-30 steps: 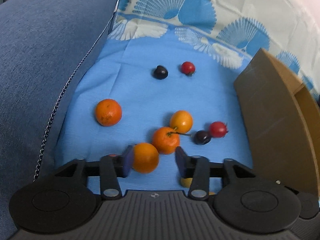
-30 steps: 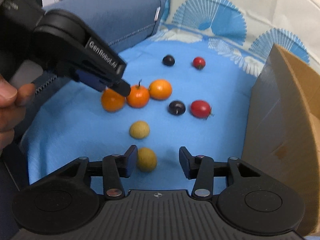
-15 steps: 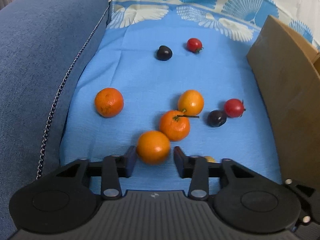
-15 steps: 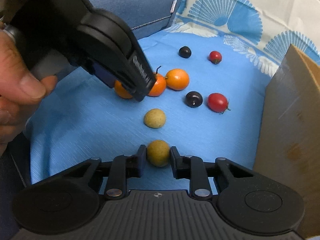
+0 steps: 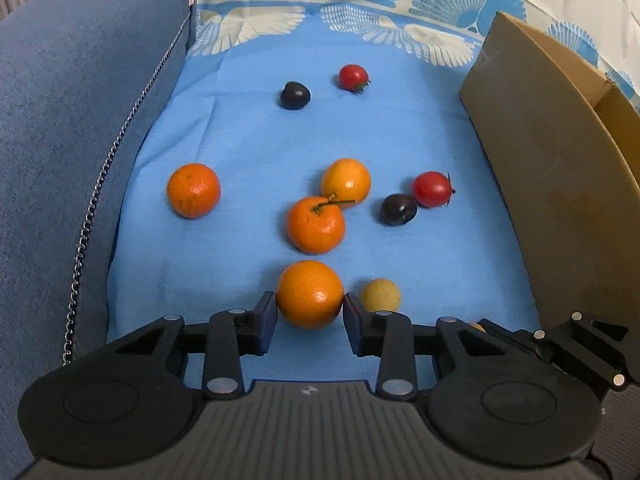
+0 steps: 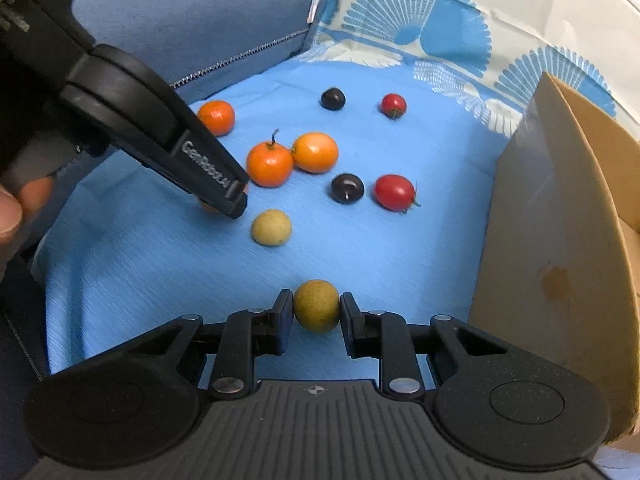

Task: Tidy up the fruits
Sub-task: 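Grasp a yellow-green fruit with the right gripper while the left gripper grasps a mandarin, then carry the yellow-green fruit and the mandarin over the cardboard box with both grippers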

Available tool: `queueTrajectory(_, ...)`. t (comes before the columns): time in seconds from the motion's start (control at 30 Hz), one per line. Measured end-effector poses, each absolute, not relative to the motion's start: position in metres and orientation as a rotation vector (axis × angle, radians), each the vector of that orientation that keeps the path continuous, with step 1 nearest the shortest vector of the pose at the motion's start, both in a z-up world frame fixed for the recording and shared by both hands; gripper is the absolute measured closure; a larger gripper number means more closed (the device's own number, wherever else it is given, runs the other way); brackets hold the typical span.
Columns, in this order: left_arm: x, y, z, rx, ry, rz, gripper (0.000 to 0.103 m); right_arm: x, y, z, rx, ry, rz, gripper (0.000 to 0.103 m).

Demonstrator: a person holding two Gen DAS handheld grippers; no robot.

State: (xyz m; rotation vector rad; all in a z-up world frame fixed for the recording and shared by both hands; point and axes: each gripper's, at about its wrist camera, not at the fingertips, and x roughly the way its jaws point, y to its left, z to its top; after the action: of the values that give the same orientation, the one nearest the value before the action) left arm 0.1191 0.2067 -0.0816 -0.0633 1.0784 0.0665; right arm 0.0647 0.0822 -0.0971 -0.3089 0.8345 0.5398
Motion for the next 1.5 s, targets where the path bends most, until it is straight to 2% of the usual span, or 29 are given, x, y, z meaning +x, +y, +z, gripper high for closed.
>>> queueTrajectory(0.73, 0.121, 0.206, -0.085, -0.054, 1.079, 0.058, 0.063, 0.065, 0.082, -0.102, -0.312, 0.861, 0.534, 0.077)
queueTrajectory(0.97, 0.114, 0.204, -0.075, -0.054, 1.009, 0.044, 0.063, 0.062, 0.076, -0.083, -0.262, 0.77, 0.508, 0.077)
queueTrajectory(1.5, 0.075, 0.195, -0.015, -0.063, 0.683, -0.013, 0.063, 0.036, 0.053, -0.033, -0.196, 0.563, 0.458, 0.077)
